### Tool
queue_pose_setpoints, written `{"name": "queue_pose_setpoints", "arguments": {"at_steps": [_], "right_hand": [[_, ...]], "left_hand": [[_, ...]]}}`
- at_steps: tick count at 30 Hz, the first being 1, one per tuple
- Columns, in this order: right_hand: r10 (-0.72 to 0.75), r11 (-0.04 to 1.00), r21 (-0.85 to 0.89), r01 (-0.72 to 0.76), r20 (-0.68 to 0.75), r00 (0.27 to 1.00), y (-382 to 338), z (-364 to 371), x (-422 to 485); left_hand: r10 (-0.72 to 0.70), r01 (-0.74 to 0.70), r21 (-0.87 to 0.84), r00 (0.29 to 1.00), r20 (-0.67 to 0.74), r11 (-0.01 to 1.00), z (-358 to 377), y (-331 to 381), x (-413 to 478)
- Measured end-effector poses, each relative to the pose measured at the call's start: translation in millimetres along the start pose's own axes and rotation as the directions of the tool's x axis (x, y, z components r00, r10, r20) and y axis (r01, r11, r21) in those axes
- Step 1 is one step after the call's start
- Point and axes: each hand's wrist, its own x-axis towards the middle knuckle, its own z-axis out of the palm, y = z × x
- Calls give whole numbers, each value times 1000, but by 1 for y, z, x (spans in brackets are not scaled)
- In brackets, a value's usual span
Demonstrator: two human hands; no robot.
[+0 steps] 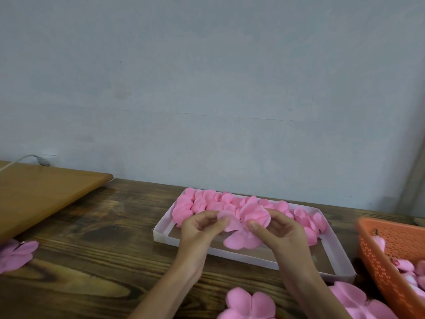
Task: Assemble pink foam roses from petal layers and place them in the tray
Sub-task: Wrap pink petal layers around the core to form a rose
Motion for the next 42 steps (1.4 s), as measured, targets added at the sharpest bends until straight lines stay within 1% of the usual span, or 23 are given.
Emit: {"name": "queue_pose_setpoints", "arguments": {"at_steps": [2, 5, 9, 12, 18, 21, 25, 27, 31, 33, 35, 37, 38, 40, 42], "right_hand": [[-7, 1000, -20, 9, 69, 998, -1, 0, -1], [-55, 995, -76, 69, 170, 984, -2, 2, -5], [-67, 966, -226, 129, 264, 962, -2, 6, -7], [-69, 932, -328, 153, 255, 964, -4, 8, -7], [-69, 913, -391, 118, 137, 988, 0, 10, -6], [-66, 924, -367, 106, 118, 991, 2, 9, -5], [-73, 955, -277, 105, 125, 990, 6, 9, -5], [-74, 970, -224, 97, 112, 991, 8, 9, -5], [-24, 994, -103, 28, 40, 999, 5, 8, -4], [-3, 999, -38, 2, -12, 1000, 4, 6, -3], [23, 999, 32, -22, -42, 999, 2, 4, -2], [47, 997, 68, -45, -41, 998, 1, 2, -1], [58, 996, 70, -55, -38, 998, 1, 2, -1], [61, 997, 49, -59, -26, 998, 1, 0, -1], [32, 999, -2, -32, 7, 999, 0, 0, -1]], "left_hand": [[-29, 28, -43, 999, -14, 999, 0, -1, 0], [-59, 57, -75, 998, -31, 996, 4, 0, -2], [-50, 50, 23, 998, -24, 998, 6, 1, -5], [-45, 45, 29, 999, -11, 999, 6, 3, -6], [37, -38, 40, 999, 20, 998, 9, 4, -9], [101, -105, 87, 994, 41, 991, 10, 7, -11], [181, -189, 84, 979, 92, 978, 12, 9, -13], [189, -198, 84, 976, 103, 977, 12, 9, -13], [151, -152, 48, 988, 32, 987, 10, 12, -12], [140, -145, 89, 988, 59, 985, 7, 11, -9], [62, -82, 176, 992, 114, 981, 5, 8, -7], [-35, 3, 243, 991, 127, 970, 5, 5, -7], [-60, 34, 227, 992, 110, 973, 5, 4, -8], [-89, 82, 112, 994, 57, 990, 7, 1, -9], [-117, 117, 12, 993, 23, 993, 7, 1, -7]]}}
